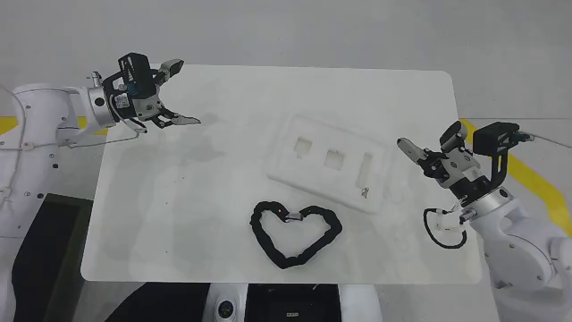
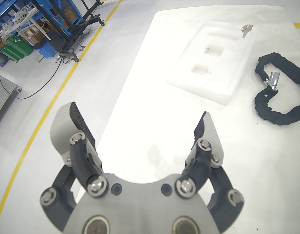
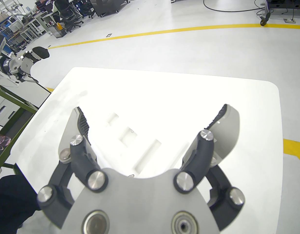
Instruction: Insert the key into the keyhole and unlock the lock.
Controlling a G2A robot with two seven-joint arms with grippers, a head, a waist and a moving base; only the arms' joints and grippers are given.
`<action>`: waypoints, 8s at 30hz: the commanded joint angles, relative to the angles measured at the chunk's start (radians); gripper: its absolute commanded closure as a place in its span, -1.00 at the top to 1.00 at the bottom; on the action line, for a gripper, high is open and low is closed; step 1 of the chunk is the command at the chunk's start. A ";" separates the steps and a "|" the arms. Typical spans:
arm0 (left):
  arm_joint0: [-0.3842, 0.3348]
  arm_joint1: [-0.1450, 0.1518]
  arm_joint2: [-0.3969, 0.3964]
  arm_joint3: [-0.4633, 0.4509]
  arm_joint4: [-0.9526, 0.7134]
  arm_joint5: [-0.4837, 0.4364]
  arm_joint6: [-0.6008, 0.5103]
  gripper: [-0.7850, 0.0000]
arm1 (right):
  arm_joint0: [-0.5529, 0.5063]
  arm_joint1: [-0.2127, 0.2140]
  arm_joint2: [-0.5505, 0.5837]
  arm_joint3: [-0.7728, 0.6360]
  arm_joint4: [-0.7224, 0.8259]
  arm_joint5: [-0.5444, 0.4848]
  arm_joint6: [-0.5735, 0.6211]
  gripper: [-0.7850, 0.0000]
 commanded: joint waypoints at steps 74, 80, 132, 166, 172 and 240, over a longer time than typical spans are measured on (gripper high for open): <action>0.000 0.000 0.000 0.000 0.000 0.000 0.000 1.00 | 0.306 0.023 -0.420 0.117 0.018 0.588 0.794 -0.04; 0.000 0.000 0.000 0.000 0.000 0.000 0.000 1.00 | 0.308 0.027 -0.420 0.120 -0.008 0.603 0.807 -0.12; 0.000 0.000 0.000 0.000 0.000 0.000 0.000 1.00 | 0.313 0.051 -0.378 0.022 -0.334 0.682 0.845 -1.00; 0.018 0.004 0.067 -0.106 0.020 0.000 -0.169 1.00 | 0.398 0.021 -0.437 0.107 -0.232 0.651 0.775 -1.00; -0.075 -0.028 0.242 -0.154 -0.025 0.000 -0.253 1.00 | 0.390 0.020 -0.426 0.118 -0.226 0.650 0.768 -1.00; -0.355 -0.542 0.689 0.297 0.072 0.216 -0.239 1.00 | 0.333 0.014 -0.390 0.132 -0.201 0.637 0.754 -1.00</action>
